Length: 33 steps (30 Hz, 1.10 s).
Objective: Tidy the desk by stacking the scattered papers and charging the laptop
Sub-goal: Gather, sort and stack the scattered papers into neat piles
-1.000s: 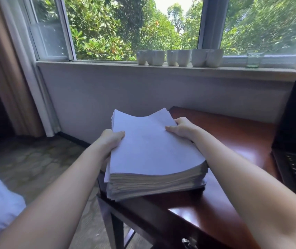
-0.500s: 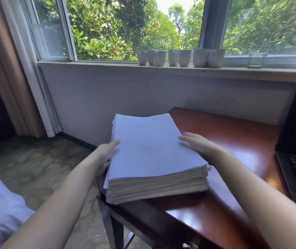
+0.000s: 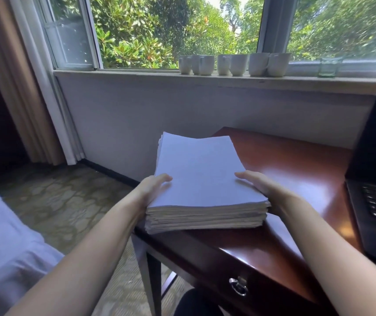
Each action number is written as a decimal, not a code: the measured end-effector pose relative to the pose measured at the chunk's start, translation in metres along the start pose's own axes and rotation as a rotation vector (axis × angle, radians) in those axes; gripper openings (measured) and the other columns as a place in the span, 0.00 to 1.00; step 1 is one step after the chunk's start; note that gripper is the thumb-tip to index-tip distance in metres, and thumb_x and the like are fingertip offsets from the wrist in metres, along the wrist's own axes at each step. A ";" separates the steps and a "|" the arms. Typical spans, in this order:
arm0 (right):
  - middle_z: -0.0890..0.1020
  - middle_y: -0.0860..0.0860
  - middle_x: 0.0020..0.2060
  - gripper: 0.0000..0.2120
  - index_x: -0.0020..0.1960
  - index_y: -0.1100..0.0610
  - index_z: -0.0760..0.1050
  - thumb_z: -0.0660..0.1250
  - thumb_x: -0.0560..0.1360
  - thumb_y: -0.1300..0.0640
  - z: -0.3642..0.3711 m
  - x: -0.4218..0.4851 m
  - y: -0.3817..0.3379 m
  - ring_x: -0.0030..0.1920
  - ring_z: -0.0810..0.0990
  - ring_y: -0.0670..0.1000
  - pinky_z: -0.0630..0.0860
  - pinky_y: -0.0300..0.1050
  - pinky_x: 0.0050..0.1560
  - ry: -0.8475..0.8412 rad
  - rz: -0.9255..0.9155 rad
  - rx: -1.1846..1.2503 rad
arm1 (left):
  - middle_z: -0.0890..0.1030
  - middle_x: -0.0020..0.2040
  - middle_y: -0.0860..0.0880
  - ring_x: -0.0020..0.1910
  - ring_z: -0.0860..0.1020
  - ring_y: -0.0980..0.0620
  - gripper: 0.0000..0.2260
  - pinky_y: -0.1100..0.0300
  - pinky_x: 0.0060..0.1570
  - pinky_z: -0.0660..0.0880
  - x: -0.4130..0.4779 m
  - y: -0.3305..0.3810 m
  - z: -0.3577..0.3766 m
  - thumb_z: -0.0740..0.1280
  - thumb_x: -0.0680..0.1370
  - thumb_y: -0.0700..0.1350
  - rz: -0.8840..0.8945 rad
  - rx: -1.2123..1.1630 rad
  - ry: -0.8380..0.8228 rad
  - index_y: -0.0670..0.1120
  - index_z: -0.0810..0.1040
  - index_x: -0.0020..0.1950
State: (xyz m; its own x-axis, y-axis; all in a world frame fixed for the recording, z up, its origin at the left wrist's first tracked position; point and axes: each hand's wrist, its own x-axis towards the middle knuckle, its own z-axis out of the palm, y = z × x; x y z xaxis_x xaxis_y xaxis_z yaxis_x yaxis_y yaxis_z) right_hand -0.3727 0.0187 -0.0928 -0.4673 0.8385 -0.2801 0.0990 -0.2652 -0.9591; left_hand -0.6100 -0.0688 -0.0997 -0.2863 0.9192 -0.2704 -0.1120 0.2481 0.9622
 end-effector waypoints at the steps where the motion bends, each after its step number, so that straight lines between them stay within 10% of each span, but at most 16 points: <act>1: 0.84 0.51 0.33 0.10 0.52 0.59 0.77 0.59 0.79 0.56 0.002 -0.001 0.003 0.30 0.82 0.47 0.74 0.33 0.28 -0.002 -0.024 0.017 | 0.81 0.50 0.42 0.41 0.80 0.46 0.14 0.59 0.43 0.76 -0.002 0.001 -0.001 0.61 0.79 0.44 -0.016 -0.019 -0.010 0.37 0.76 0.59; 18: 0.82 0.53 0.31 0.04 0.47 0.62 0.75 0.62 0.77 0.64 0.011 -0.006 0.001 0.28 0.81 0.50 0.74 0.35 0.26 0.100 -0.069 0.056 | 0.83 0.43 0.45 0.29 0.82 0.53 0.09 0.67 0.24 0.74 0.013 0.019 -0.019 0.65 0.78 0.39 -0.022 0.255 -0.022 0.39 0.75 0.56; 29: 0.80 0.57 0.46 0.15 0.61 0.64 0.69 0.63 0.74 0.65 0.002 0.015 0.007 0.36 0.80 0.51 0.73 0.35 0.25 0.402 -0.155 0.098 | 0.83 0.56 0.47 0.53 0.82 0.47 0.20 0.57 0.50 0.77 0.071 0.030 -0.005 0.71 0.72 0.45 0.053 0.412 -0.194 0.46 0.75 0.63; 33: 0.79 0.54 0.41 0.14 0.60 0.65 0.70 0.62 0.75 0.67 -0.009 0.022 0.007 0.35 0.78 0.50 0.71 0.32 0.22 0.492 -0.177 0.125 | 0.83 0.54 0.50 0.45 0.84 0.55 0.17 0.65 0.41 0.78 0.094 0.037 0.011 0.71 0.73 0.44 0.091 0.474 -0.279 0.48 0.76 0.61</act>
State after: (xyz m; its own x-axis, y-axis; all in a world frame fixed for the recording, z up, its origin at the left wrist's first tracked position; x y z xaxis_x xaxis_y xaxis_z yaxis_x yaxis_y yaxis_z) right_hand -0.3744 0.0395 -0.1061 0.0021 0.9916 -0.1294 -0.0634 -0.1290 -0.9896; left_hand -0.6305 0.0297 -0.0890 -0.0044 0.9735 -0.2288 0.3602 0.2149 0.9078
